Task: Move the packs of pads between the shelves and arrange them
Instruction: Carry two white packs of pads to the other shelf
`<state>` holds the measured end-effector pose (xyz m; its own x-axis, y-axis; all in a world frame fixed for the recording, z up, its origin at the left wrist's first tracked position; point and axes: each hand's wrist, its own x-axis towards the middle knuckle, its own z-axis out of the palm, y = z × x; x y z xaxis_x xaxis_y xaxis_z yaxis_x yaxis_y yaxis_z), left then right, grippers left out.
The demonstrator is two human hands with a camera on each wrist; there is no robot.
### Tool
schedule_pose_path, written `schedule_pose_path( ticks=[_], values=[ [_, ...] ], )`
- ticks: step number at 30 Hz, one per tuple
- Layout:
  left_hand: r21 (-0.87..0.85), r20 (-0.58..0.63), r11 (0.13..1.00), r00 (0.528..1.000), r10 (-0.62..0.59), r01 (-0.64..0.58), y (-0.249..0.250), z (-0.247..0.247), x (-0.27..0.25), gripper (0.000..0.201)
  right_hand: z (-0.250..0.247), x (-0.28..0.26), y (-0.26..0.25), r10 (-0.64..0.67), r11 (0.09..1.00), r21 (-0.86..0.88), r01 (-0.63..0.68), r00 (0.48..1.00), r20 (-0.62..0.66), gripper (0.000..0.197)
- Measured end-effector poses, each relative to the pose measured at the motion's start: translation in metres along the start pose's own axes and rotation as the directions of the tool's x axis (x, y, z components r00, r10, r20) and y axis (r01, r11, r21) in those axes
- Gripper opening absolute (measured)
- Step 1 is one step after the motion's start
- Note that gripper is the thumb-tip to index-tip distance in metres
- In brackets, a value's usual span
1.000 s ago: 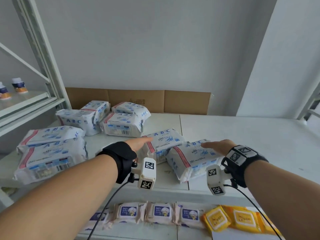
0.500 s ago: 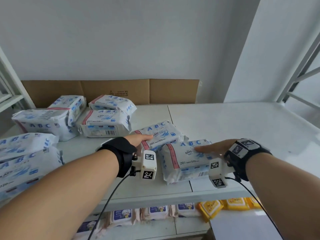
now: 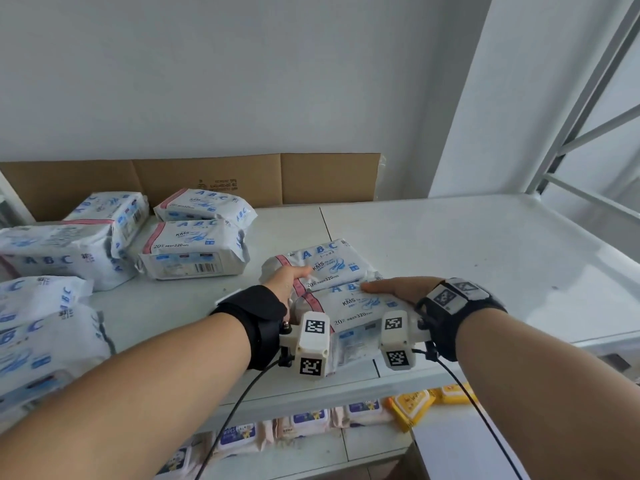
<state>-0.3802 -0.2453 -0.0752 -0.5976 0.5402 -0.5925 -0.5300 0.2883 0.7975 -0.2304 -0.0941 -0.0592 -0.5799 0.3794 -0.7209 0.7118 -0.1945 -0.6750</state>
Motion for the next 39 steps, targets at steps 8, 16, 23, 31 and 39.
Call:
schedule_pose_path(
  ticks=[8, 16, 23, 31, 39],
  values=[
    [-0.013, 0.081, 1.0, 0.996, -0.023, 0.025, 0.001, 0.001, -0.001, 0.023, -0.001, -0.008, 0.007, 0.019, 0.999, 0.029, -0.018, 1.0, -0.023, 0.034],
    [0.01, 0.078, 0.997, 0.994, -0.077, 0.077, 0.006, -0.008, -0.012, 0.055, 0.004, -0.015, 0.008, -0.004, 0.999, -0.047, 0.002, 1.0, -0.028, 0.04],
    [-0.107, 0.112, 0.994, 0.993, 0.021, -0.009, 0.025, -0.017, -0.016, 0.049, -0.012, -0.041, 0.008, -0.137, 0.984, 0.097, 0.147, 0.985, -0.103, 0.021],
    [-0.233, 0.182, 0.963, 0.966, 0.181, -0.136, 0.043, -0.001, -0.021, 0.031, -0.052, -0.092, 0.033, -0.329, 0.809, 0.342, 0.478, 0.85, -0.411, 0.039],
    [-0.243, 0.283, 0.937, 0.905, 0.317, -0.252, 0.012, 0.064, -0.048, 0.005, -0.08, -0.142, 0.079, -0.447, 0.524, 0.499, 0.69, 0.722, -0.528, 0.047]
  ],
)
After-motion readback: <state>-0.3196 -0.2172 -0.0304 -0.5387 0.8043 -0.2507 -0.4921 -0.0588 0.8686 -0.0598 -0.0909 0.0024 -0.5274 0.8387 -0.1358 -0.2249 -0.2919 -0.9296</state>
